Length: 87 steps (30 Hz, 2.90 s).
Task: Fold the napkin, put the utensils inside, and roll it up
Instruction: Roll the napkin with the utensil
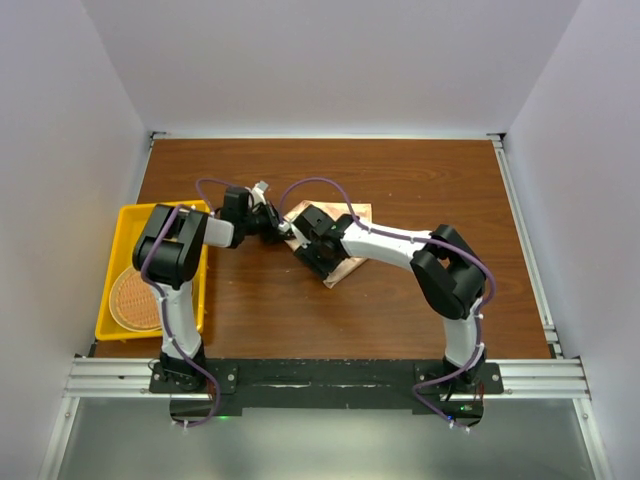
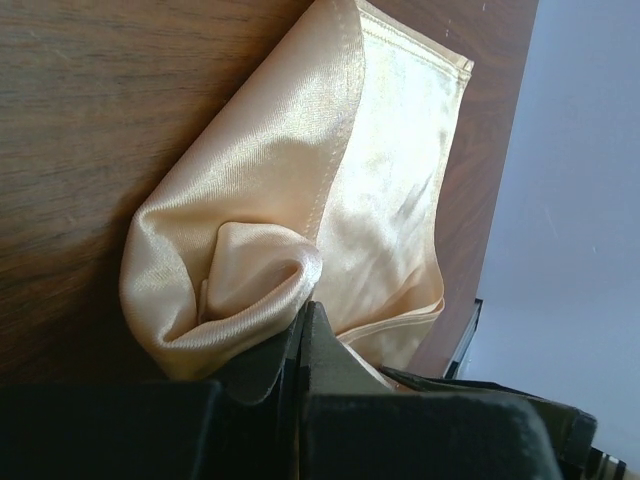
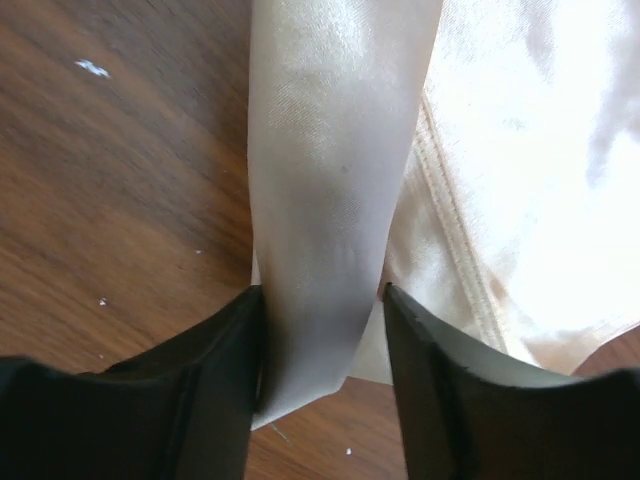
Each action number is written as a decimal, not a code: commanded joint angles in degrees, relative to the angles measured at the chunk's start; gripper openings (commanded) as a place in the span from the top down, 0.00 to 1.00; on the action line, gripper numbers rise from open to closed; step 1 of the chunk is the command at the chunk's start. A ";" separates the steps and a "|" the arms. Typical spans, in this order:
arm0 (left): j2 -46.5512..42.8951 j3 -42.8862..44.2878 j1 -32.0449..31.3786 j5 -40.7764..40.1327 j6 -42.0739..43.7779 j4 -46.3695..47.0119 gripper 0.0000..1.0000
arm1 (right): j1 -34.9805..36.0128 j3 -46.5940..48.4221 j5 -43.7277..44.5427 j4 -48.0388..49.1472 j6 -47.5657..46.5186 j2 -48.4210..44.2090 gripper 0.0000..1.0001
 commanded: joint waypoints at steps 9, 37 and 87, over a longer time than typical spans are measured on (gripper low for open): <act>6.60 3.28 1.44 -7.25 9.02 -15.40 1.00 | -7.37 -7.43 -16.89 6.62 3.89 -4.29 0.74; 8.62 6.44 1.88 -5.58 9.02 -22.17 1.00 | -0.78 11.91 -3.36 3.01 -6.83 6.25 0.28; -2.65 -9.20 -1.81 1.71 -14.79 42.47 0.99 | -22.93 -12.89 -63.66 59.95 61.14 19.70 1.00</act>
